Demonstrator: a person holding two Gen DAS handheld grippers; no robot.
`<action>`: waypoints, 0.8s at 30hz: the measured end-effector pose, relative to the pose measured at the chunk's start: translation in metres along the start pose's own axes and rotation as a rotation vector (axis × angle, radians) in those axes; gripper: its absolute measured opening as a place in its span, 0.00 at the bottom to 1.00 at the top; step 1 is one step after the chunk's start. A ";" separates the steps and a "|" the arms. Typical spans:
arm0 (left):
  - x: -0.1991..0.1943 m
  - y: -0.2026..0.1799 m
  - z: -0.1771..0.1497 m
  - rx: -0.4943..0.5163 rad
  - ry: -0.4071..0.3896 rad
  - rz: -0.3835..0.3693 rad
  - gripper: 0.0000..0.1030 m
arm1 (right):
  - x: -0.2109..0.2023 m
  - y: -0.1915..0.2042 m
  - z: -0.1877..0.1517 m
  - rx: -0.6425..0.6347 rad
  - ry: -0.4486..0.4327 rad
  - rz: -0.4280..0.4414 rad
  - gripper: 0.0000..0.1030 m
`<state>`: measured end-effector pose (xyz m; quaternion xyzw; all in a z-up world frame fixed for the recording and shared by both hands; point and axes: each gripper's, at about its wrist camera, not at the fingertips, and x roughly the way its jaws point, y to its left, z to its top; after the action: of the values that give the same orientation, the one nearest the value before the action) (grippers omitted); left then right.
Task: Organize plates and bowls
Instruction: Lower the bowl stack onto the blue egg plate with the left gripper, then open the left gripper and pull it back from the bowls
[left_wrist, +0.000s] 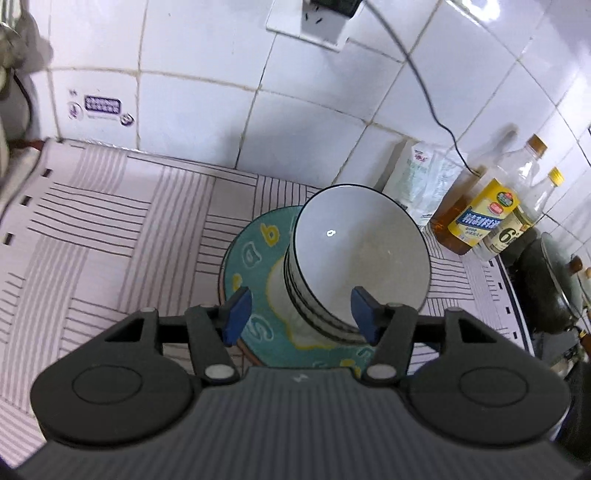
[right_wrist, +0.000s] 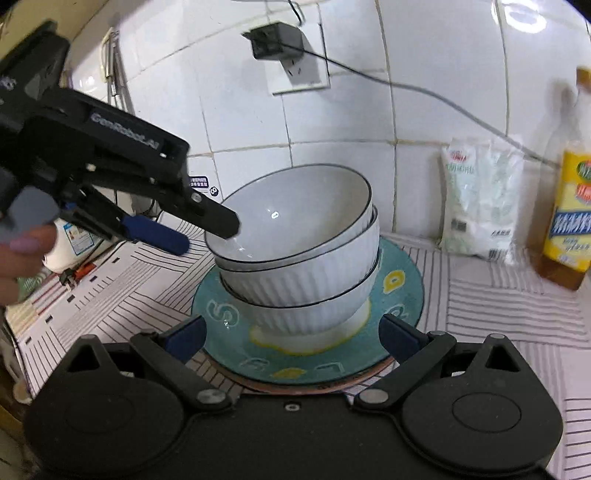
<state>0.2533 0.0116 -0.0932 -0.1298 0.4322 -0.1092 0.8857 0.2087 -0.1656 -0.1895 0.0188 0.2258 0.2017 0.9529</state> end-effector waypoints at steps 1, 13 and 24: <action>-0.006 -0.001 -0.002 0.003 -0.009 0.009 0.58 | -0.001 -0.001 0.002 0.008 -0.005 -0.001 0.98; -0.081 -0.018 -0.029 0.088 -0.123 0.090 0.83 | -0.056 0.006 0.014 0.085 0.010 -0.202 0.98; -0.136 -0.022 -0.059 0.113 -0.122 0.220 0.94 | -0.119 0.022 0.026 0.113 0.133 -0.362 0.99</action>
<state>0.1231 0.0245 -0.0208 -0.0379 0.3824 -0.0273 0.9228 0.1144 -0.1904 -0.1131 0.0180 0.2991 0.0148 0.9539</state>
